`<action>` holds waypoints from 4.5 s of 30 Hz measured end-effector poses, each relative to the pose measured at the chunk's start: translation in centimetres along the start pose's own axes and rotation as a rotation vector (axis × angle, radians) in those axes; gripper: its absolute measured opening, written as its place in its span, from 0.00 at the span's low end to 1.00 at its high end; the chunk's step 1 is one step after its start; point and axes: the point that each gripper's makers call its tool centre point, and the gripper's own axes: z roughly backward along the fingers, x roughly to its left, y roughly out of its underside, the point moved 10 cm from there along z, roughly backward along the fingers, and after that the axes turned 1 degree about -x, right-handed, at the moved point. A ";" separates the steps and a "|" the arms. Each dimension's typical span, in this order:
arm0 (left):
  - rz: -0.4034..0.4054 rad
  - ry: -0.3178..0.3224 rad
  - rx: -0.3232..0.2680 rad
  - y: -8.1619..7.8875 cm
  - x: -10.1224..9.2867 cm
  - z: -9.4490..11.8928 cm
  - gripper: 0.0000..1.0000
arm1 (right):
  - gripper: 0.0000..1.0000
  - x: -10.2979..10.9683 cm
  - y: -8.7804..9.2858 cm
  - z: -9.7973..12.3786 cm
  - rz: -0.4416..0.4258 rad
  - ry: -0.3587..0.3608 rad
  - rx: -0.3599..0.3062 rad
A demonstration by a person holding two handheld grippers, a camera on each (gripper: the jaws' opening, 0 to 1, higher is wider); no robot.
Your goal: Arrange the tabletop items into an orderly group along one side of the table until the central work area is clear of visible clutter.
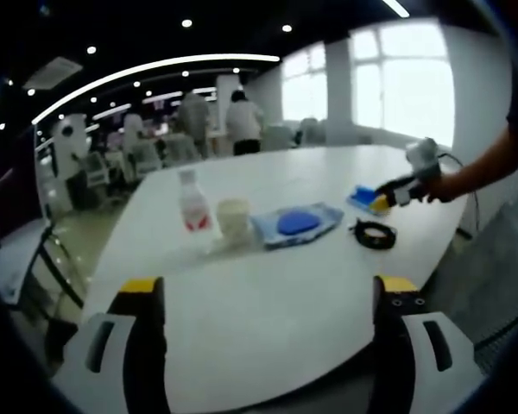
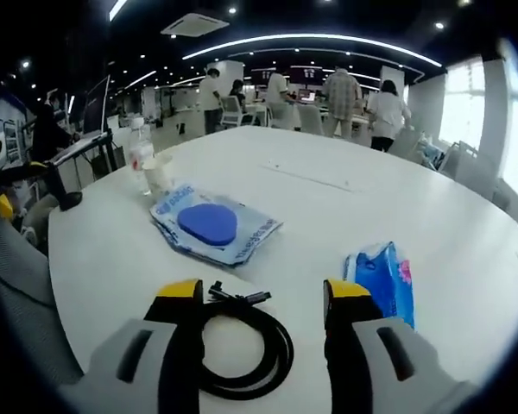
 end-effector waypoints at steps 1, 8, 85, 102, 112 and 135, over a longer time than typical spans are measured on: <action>0.000 0.000 -0.001 0.0 0.0 0.0 0.97 | 0.63 -0.5 0.0 -0.1 -0.005 0.005 0.011; -0.001 -0.002 0.001 -0.1 -0.1 0.0 0.97 | 0.68 -2.8 0.0 -0.5 0.003 0.044 0.055; -0.028 0.001 0.041 0.1 -0.4 -0.2 0.90 | 0.00 -9.9 2.6 -2.9 -0.019 0.268 0.340; -0.031 0.001 0.036 0.1 -0.3 -0.1 0.89 | 0.00 -10.5 1.7 -2.1 0.025 0.220 0.305; -0.033 -0.001 0.031 0.0 -0.3 -0.1 0.88 | 0.00 -10.4 0.3 -1.5 0.121 0.175 0.269; -0.034 -0.010 0.032 0.0 -0.1 0.0 0.88 | 0.00 -8.6 -2.8 -2.3 0.432 -0.117 0.233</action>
